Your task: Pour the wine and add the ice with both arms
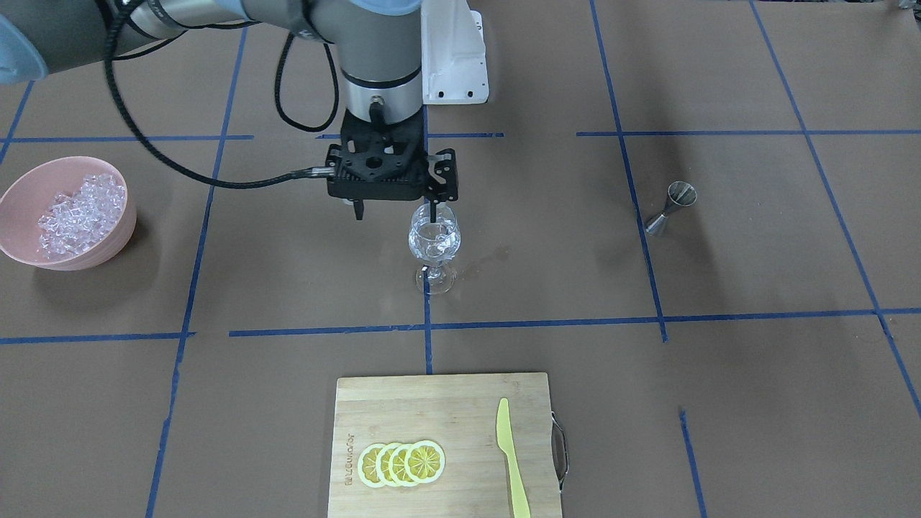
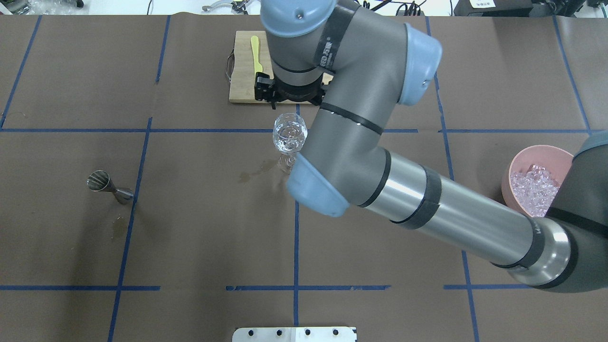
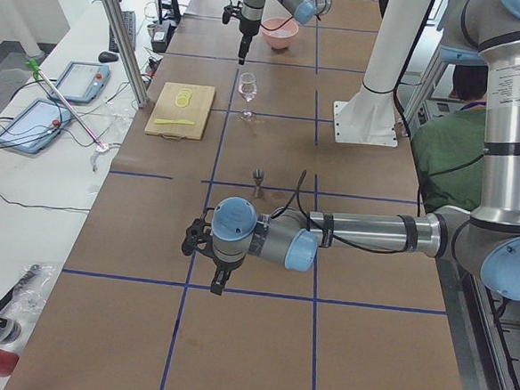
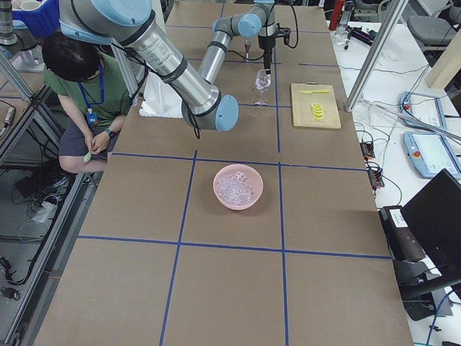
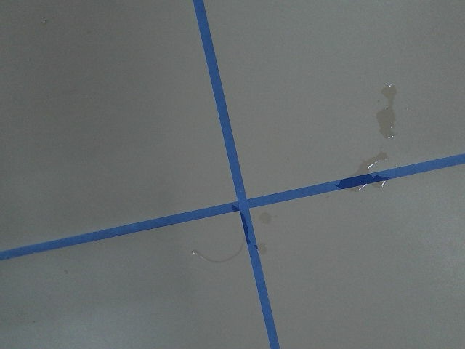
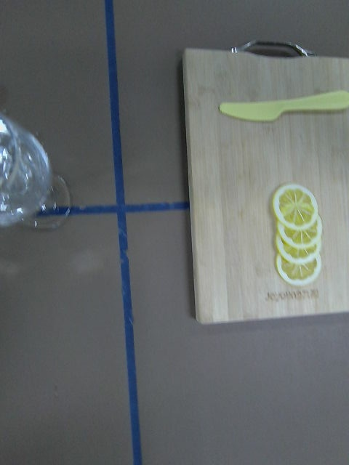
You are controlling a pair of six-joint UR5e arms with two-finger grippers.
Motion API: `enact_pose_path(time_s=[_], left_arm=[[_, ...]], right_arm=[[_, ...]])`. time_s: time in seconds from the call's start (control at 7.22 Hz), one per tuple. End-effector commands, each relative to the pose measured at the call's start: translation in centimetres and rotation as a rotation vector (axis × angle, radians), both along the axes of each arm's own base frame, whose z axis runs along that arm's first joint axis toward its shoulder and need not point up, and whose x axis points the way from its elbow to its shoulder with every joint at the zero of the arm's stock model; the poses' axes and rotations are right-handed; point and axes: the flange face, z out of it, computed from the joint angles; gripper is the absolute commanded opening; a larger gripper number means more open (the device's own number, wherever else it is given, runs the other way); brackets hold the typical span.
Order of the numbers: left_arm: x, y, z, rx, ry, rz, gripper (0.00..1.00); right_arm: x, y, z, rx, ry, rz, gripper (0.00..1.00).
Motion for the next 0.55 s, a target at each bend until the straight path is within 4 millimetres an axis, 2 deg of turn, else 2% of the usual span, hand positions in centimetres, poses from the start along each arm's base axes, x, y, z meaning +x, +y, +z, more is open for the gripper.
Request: enact_pose_path(time_s=[0.0, 0.14, 0.28, 0.42], left_arm=[[0.0, 0.3, 0.5, -0.009, -0.004, 0.001, 1.00], [0.0, 0.3, 0.6, -0.009, -0.003, 0.001, 1.00], [0.0, 0.4, 0.5, -0.010, 0.000, 0.002, 1.00], [0.0, 0.4, 0.5, -0.012, 0.002, 0.001, 1.00]], right_arm=[[10.8, -1.6, 8.3, 0.060, 0.031, -0.072, 1.00], [14.8, -2.5, 12.1, 0.087, 0.067, -0.107, 1.00], [17.8, -3.5, 15.2, 0.093, 0.098, -0.138, 1.00], [20.9, -4.1, 19.3, 0.091, 0.130, -0.183, 1.00]])
